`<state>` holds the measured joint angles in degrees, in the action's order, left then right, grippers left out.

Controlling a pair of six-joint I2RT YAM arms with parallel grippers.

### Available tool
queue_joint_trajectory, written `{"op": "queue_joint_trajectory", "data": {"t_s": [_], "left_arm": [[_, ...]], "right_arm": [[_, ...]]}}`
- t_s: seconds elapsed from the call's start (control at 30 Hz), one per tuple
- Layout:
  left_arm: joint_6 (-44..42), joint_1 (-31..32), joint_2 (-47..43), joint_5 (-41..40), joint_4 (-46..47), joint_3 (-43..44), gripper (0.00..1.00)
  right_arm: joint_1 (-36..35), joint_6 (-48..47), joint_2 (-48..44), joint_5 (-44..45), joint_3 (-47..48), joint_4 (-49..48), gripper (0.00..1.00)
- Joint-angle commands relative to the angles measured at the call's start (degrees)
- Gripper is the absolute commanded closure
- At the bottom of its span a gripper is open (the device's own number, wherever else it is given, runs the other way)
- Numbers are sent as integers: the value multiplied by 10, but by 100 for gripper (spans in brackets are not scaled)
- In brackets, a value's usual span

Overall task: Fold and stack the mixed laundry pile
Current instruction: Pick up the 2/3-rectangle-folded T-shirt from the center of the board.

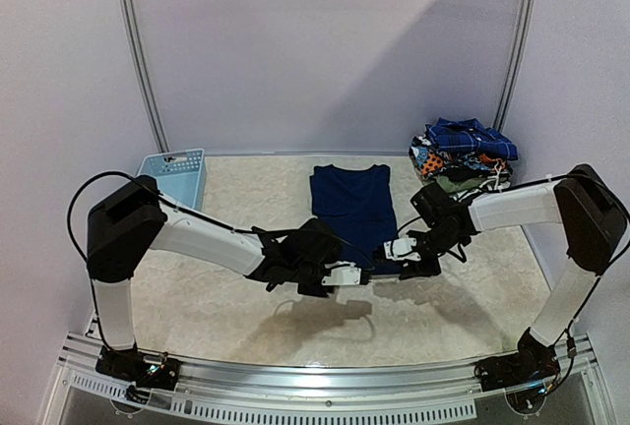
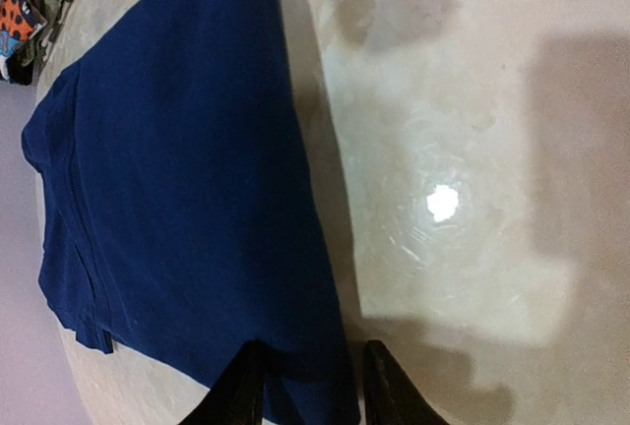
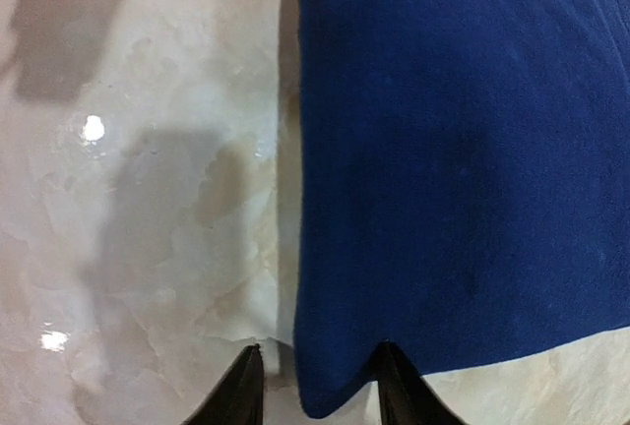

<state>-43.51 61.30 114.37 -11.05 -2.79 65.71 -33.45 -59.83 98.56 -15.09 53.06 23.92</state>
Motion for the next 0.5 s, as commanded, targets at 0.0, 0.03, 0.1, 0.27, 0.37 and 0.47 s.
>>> {"op": "queue_joint_trajectory", "data": {"t_s": [0.0,0.03,0.1,0.27,0.37,0.47], "left_arm": [[-18,-7,28,-26,-31,4,68],[-20,-7,30,-28,-35,6,72],[-21,-7,34,-31,-43,14,79],[-17,-4,16,-29,-67,32,98],[-7,1,-17,-29,-88,40,100],[7,6,-57,-28,-107,41,100]], "right_arm": [[-4,11,24,22,8,-10,72],[-4,15,26,26,9,-13,79],[-5,24,29,28,10,-15,86],[-4,39,8,12,26,15,96],[-5,46,-35,2,31,44,97],[-5,53,-91,-9,39,83,98]]}}
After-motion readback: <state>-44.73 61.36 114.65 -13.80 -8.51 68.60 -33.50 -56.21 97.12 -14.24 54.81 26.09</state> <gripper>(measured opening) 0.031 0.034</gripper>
